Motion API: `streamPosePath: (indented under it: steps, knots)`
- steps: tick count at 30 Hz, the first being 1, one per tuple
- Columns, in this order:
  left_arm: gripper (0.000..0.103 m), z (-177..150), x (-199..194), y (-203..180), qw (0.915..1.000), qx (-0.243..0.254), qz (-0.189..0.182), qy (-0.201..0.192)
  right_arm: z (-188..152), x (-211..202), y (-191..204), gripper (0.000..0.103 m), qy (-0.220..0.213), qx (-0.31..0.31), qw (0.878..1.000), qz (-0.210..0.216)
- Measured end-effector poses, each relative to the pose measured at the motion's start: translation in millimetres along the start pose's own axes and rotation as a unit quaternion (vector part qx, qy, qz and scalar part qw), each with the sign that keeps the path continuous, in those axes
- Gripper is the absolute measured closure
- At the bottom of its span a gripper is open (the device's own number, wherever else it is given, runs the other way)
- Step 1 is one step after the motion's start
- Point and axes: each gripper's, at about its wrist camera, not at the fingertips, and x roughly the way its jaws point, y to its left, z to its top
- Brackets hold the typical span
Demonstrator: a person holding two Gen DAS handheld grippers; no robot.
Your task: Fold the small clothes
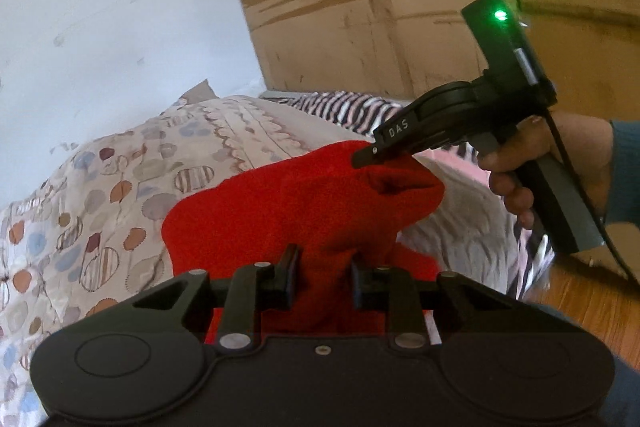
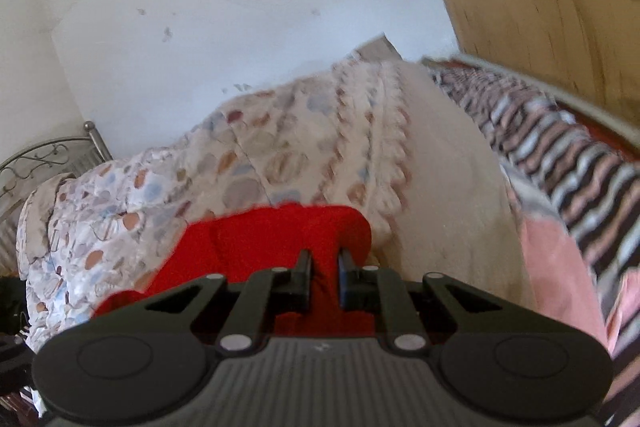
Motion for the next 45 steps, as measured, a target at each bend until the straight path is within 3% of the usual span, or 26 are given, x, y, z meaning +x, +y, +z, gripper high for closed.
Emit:
streamPosePath:
  steps: [4,11,14,15,19,21,24,26,27,28,30,31,34,39,45]
  knots:
    - [0.073,-7,-6,0,0.9999,0.012,0.005,-0.003,-10,3,-2,0.089,0.001,0.006,1.0,0.004]
    - [0.062,-6,-23,29,0.9949,-0.089,-0.039,-0.027,1,4,17,0.088,-0.016,-0.037,0.999,-0.007]
    - [0.043,-6,-36,43,0.9891,-0.129,-0.054,-0.044,0,8,24,0.087,-0.011,-0.067,0.998,-0.016]
    - [0.034,-5,-40,49,0.9866,-0.145,-0.056,-0.048,-1,8,26,0.087,-0.009,-0.074,0.997,-0.018]
    - [0.022,-2,-55,72,0.9747,-0.213,-0.027,-0.062,-6,7,29,0.087,-0.007,-0.079,0.997,-0.022]
    - [0.014,-2,-50,89,0.9625,-0.267,0.012,-0.048,-7,6,29,0.087,-0.008,-0.074,0.997,-0.023]
    - [0.013,-2,-32,107,0.9438,-0.325,0.059,-0.002,-6,6,28,0.086,-0.008,-0.057,0.998,-0.021]
    - [0.013,-4,-19,111,0.9416,-0.333,0.048,0.019,-4,4,27,0.08,-0.008,-0.039,0.999,-0.023]
    - [0.013,-6,-14,109,0.9411,-0.333,0.049,0.026,-3,2,27,0.071,-0.01,-0.033,0.999,-0.026]
    - [0.013,-8,-11,107,0.9406,-0.333,0.055,0.035,-1,-2,29,0.053,-0.014,-0.03,0.999,-0.027]
    - [0.011,-14,-7,104,0.938,-0.337,0.064,0.05,2,-12,35,0.026,-0.028,-0.025,0.999,-0.023]
    - [0.011,-18,-7,104,0.9355,-0.345,0.061,0.048,4,-17,38,0.02,-0.036,-0.025,0.999,-0.018]
    - [0.01,-29,-11,107,0.9303,-0.36,0.053,0.048,9,-33,56,0.011,-0.052,-0.038,0.998,0.004]
    - [0.01,-39,-14,99,0.9359,-0.345,0.056,0.044,2,-43,88,0.006,-0.056,-0.072,0.995,0.028]
    - [0.01,-47,-15,89,0.9428,-0.325,0.059,0.041,-36,-33,95,0.006,-0.02,-0.114,0.993,-0.02]
